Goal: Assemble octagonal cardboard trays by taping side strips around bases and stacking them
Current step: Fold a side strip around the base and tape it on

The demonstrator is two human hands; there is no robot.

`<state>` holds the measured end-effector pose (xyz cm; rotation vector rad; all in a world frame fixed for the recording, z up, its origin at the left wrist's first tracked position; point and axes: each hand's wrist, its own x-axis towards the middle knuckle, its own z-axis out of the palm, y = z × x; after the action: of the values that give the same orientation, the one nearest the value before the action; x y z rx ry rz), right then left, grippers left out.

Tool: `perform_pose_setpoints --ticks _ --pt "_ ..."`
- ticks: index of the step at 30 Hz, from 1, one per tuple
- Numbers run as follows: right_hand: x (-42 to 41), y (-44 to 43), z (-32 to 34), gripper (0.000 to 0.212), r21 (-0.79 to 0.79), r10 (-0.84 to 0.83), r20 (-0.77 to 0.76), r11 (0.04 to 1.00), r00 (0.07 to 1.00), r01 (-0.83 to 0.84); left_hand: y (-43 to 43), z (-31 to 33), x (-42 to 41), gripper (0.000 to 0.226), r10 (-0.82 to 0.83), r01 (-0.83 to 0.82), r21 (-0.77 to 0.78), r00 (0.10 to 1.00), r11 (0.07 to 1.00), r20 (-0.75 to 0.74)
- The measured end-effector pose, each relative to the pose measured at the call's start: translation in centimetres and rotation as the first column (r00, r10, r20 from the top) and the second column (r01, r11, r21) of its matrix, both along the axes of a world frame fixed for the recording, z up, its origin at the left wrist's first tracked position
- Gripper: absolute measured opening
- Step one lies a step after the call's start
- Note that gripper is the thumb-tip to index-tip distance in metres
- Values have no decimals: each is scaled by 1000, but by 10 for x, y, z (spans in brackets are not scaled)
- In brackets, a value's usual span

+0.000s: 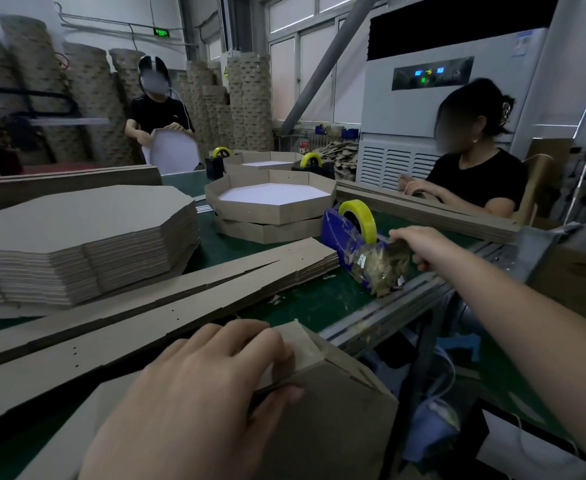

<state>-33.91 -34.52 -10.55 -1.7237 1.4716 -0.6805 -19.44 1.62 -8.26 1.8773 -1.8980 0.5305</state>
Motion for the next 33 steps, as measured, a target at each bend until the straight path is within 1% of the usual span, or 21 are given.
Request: perform_pose_setpoints --ticks 1,4,7,9,12,14,16,19,22,23,24,26,27,28,29,30,31,32,33 --pt "2 -2 -1 30 23 -22 43 999 999 21 0 0 1 24 4 -4 1 1000 1000 0" --pt "7 -5 2 21 54 -70 99 996 993 65 0 0 3 22 18 -18 9 1000 1000 -15" --pt "8 -7 3 8 191 -127 297 979 946 72 1 0 3 18 24 -24 -6 1000 1000 -11" --pt "7 -5 1 7 252 -146 392 967 908 46 1 0 4 19 19 -19 -8 1000 1000 -6" --pt "2 -1 -2 8 259 -153 522 966 839 15 1 1 4 16 24 -24 2 1000 1000 7" --pt "-1 2 -1 6 226 -134 580 974 803 0 1 0 5 16 16 -16 6 1000 1000 2" --pt "-4 7 -4 7 172 -94 635 985 767 -21 1 1 5 22 19 -19 13 1000 1000 -8" --pt "-7 13 -17 18 90 -32 763 994 646 -57 0 2 3 26 32 -31 27 999 999 -28" --pt "-11 18 -32 41 56 -25 870 997 493 -47 0 1 3 26 31 -30 35 999 999 -38" --pt "-12 19 -36 48 48 -24 888 998 459 -42 0 2 3 24 28 -26 33 999 999 -44" --pt "-13 21 -39 52 38 -16 895 999 445 -39 0 2 3 23 25 -24 31 999 999 -45" --pt "-15 21 -43 51 18 -8 882 1000 472 -17 0 1 4 22 22 -21 35 999 999 -41" --pt "-16 20 -45 45 0 -6 855 1000 519 11 0 2 4 22 23 -21 41 999 999 -44" --pt "-19 19 -46 37 -33 -5 795 998 607 51 0 2 4 24 26 -24 49 999 999 -48" --pt "-23 16 -47 30 -87 -7 680 992 733 90 0 3 4 25 31 -28 53 998 998 -49" --pt "-29 14 -48 28 -154 -21 500 982 866 113 0 3 4 26 34 -32 53 998 998 -49" --pt "-36 12 -48 33 -220 -48 288 969 956 115 0 4 4 25 36 -34 48 998 998 -48" --pt "-42 13 -47 38 -269 -90 109 956 990 117 0 4 3 24 38 -36 43 998 998 -51" --pt "-48 16 -47 40 -305 -131 0 944 991 124 1 4 3 25 39 -37 42 998 998 -57"
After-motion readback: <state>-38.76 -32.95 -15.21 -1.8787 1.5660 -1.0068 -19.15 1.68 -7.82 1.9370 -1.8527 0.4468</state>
